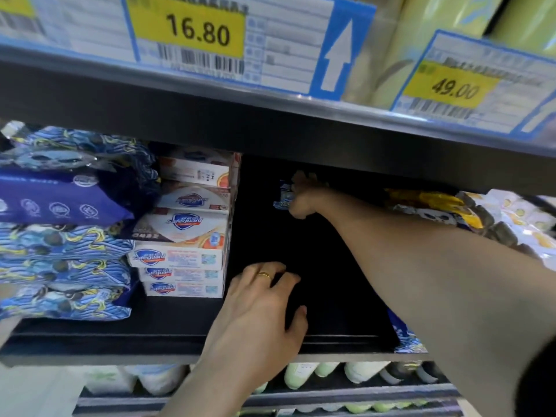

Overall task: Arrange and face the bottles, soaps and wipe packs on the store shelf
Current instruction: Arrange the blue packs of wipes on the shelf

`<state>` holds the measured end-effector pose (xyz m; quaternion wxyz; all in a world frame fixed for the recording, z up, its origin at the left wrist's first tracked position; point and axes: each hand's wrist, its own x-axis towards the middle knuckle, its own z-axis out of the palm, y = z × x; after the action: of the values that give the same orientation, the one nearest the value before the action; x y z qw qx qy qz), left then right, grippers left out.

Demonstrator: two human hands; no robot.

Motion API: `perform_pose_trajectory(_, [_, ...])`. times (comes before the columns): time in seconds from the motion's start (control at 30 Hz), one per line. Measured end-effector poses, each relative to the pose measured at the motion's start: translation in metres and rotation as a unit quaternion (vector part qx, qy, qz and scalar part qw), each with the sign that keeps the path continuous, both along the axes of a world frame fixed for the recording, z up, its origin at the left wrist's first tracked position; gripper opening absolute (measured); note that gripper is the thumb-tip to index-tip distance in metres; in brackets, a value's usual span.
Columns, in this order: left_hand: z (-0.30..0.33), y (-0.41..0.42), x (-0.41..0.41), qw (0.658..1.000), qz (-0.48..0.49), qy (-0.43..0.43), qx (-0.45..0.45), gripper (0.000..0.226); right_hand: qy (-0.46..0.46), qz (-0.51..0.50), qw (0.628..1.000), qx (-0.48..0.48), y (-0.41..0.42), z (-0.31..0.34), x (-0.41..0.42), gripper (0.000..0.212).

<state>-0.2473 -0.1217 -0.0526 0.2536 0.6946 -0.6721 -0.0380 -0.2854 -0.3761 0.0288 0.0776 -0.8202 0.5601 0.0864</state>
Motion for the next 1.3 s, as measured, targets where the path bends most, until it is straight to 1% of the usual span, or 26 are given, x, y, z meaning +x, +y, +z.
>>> perform_pose_trajectory(0.1, [-0.001, -0.001, 0.0, 1.0, 0.001, -0.001, -0.005, 0.055, -0.005, 0.014, 1.0, 0.018, 0.005, 0.005, -0.004, 0.103])
perform_pose_trajectory(0.2, [-0.001, -0.002, -0.001, 1.0, 0.004, 0.009, -0.01, 0.053, -0.013, 0.001, 0.999, 0.034, 0.023, 0.017, -0.01, 0.107])
perform_pose_trajectory(0.33, [-0.001, -0.001, 0.0, 1.0, -0.005, 0.012, -0.007, 0.055, -0.025, 0.008, 0.999, 0.031, 0.067, 0.035, -0.019, 0.095])
perform_pose_trajectory(0.4, [-0.002, 0.0, 0.0, 1.0, -0.008, 0.01, 0.003, 0.059, -0.068, 0.021, 0.997, 0.012, 0.091, 0.045, -0.027, 0.084])
perform_pose_trajectory(0.43, [-0.001, 0.001, 0.0, 1.0, -0.009, 0.017, 0.002, 0.057, -0.09, 0.031, 0.995, -0.001, 0.103, 0.051, -0.032, 0.078])
perform_pose_trajectory(0.5, [0.001, 0.003, -0.001, 0.998, -0.009, 0.059, -0.003, 0.043, -0.123, 0.049, 0.991, -0.02, 0.127, 0.061, -0.043, 0.071])
perform_pose_trajectory(0.53, [0.002, 0.003, 0.0, 0.995, -0.009, 0.097, -0.01, 0.036, -0.134, 0.056, 0.989, -0.028, 0.14, 0.064, -0.05, 0.07])
perform_pose_trajectory(0.6, [0.004, 0.004, 0.003, 0.978, 0.002, 0.208, -0.006, 0.037, -0.167, 0.067, 0.983, -0.044, 0.165, 0.063, -0.064, 0.069])
perform_pose_trajectory(0.63, [0.008, 0.005, 0.003, 0.956, 0.008, 0.294, 0.007, 0.039, -0.191, 0.074, 0.977, -0.054, 0.178, 0.061, -0.072, 0.069])
perform_pose_trajectory(0.67, [0.013, 0.004, 0.004, 0.922, 0.021, 0.386, 0.009, 0.038, -0.213, 0.078, 0.971, -0.068, 0.19, 0.057, -0.079, 0.069])
perform_pose_trajectory(0.73, [0.02, 0.007, 0.003, 0.831, 0.063, 0.553, -0.001, 0.033, -0.242, 0.079, 0.961, -0.112, 0.217, 0.049, -0.093, 0.07])
perform_pose_trajectory(0.77, [0.024, 0.01, 0.002, 0.786, 0.087, 0.612, -0.002, 0.03, -0.248, 0.078, 0.956, -0.138, 0.23, 0.044, -0.1, 0.072])
perform_pose_trajectory(0.83, [0.032, 0.02, 0.0, 0.718, 0.124, 0.684, 0.004, 0.028, -0.268, 0.09, 0.944, -0.171, 0.251, 0.035, -0.11, 0.075])
perform_pose_trajectory(0.87, [0.037, 0.025, 0.0, 0.689, 0.124, 0.714, 0.013, 0.034, -0.284, 0.101, 0.937, -0.177, 0.257, 0.029, -0.114, 0.077])
perform_pose_trajectory(0.9, [0.041, 0.03, 0.001, 0.665, 0.114, 0.737, 0.027, 0.042, -0.3, 0.113, 0.929, -0.183, 0.26, 0.024, -0.117, 0.078])
perform_pose_trajectory(0.93, [0.046, 0.034, 0.001, 0.659, 0.104, 0.743, 0.039, 0.05, -0.311, 0.125, 0.923, -0.19, 0.26, 0.02, -0.121, 0.079])
perform_pose_trajectory(0.97, [0.053, 0.038, 0.001, 0.674, 0.099, 0.73, 0.052, 0.054, -0.315, 0.135, 0.919, -0.195, 0.259, 0.016, -0.125, 0.08])
perform_pose_trajectory(1.0, [0.06, 0.043, -0.001, 0.7, 0.085, 0.706, 0.066, 0.054, -0.316, 0.145, 0.916, -0.198, 0.259, 0.013, -0.129, 0.082])
perform_pose_trajectory(1.07, [0.076, 0.053, -0.005, 0.755, 0.043, 0.648, 0.089, 0.043, -0.316, 0.162, 0.914, -0.198, 0.259, 0.009, -0.134, 0.086])
perform_pose_trajectory(1.13, [0.087, 0.059, -0.009, 0.794, 0.025, 0.598, 0.101, 0.036, -0.319, 0.179, 0.908, -0.202, 0.257, 0.005, -0.137, 0.088])
perform_pose_trajectory(1.2, [0.092, 0.061, -0.013, 0.815, 0.04, 0.568, 0.105, 0.029, -0.326, 0.192, 0.903, -0.205, 0.257, 0.002, -0.139, 0.091])
perform_pose_trajectory(1.3, [0.093, 0.063, -0.017, 0.82, 0.065, 0.561, 0.09, 0.023, -0.362, 0.201, 0.894, -0.171, 0.259, 0.0, -0.145, 0.101])
